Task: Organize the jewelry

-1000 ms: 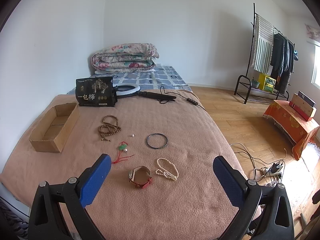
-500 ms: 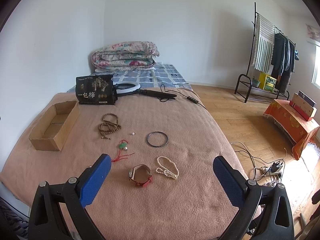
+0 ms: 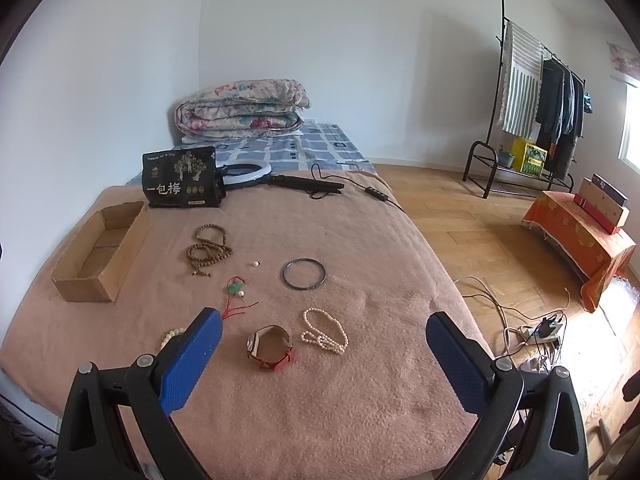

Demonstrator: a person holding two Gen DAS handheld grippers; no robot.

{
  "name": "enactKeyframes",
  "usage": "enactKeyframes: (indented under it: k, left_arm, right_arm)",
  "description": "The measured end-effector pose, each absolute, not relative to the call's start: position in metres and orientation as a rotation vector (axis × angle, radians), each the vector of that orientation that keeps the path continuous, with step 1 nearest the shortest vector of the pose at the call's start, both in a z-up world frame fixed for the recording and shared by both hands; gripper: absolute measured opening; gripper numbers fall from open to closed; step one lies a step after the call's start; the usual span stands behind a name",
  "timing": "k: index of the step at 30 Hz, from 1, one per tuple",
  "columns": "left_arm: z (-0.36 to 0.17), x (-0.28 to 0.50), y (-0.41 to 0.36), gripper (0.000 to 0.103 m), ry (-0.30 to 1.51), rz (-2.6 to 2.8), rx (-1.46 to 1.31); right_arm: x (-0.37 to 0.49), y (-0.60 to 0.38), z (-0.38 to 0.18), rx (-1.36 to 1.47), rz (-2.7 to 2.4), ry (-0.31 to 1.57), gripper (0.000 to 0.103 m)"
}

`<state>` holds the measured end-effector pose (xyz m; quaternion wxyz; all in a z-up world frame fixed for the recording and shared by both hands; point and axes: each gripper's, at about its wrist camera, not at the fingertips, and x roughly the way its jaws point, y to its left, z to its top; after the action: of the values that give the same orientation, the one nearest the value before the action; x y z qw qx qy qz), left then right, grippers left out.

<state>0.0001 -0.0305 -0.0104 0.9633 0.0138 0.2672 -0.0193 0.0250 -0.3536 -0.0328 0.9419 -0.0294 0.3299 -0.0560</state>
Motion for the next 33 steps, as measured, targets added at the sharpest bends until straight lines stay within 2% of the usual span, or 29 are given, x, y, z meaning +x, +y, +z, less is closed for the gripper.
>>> enactKeyframes:
  k: [12,20,23,26,29,31,33]
  left_arm:
    - [-0.032,0.046,-0.042,0.103,0.664,-0.139,0.040]
    - [-0.058,0.073,-0.056,0.103,0.732,-0.206,0.074]
    - [-0.073,0.084,-0.062,0.093,0.782,-0.239,0.077]
    - [-0.091,0.092,-0.068,0.092,0.845,-0.294,0.061]
    - [-0.109,0.101,-0.074,0.091,0.907,-0.345,0.046]
    - [-0.122,0.107,-0.079,0.080,0.943,-0.347,0.038]
    - [-0.135,0.114,-0.083,0.074,0.991,-0.352,0.033]
  right_arm:
    - [0.050,-0.398,-0.039,-0.025,-0.166,0.752,0.103]
    - [0.089,-0.390,-0.052,-0.071,-0.059,0.801,0.103]
    - [0.108,-0.385,-0.069,-0.039,0.010,0.877,0.096]
    - [0.122,-0.385,-0.092,0.045,0.068,0.969,0.088]
    - [0.128,-0.383,-0.115,0.090,0.098,1.045,0.085]
    - [0.129,-0.379,-0.127,0.069,0.096,1.075,0.081]
    - [0.130,-0.377,-0.135,0.062,0.087,1.098,0.080]
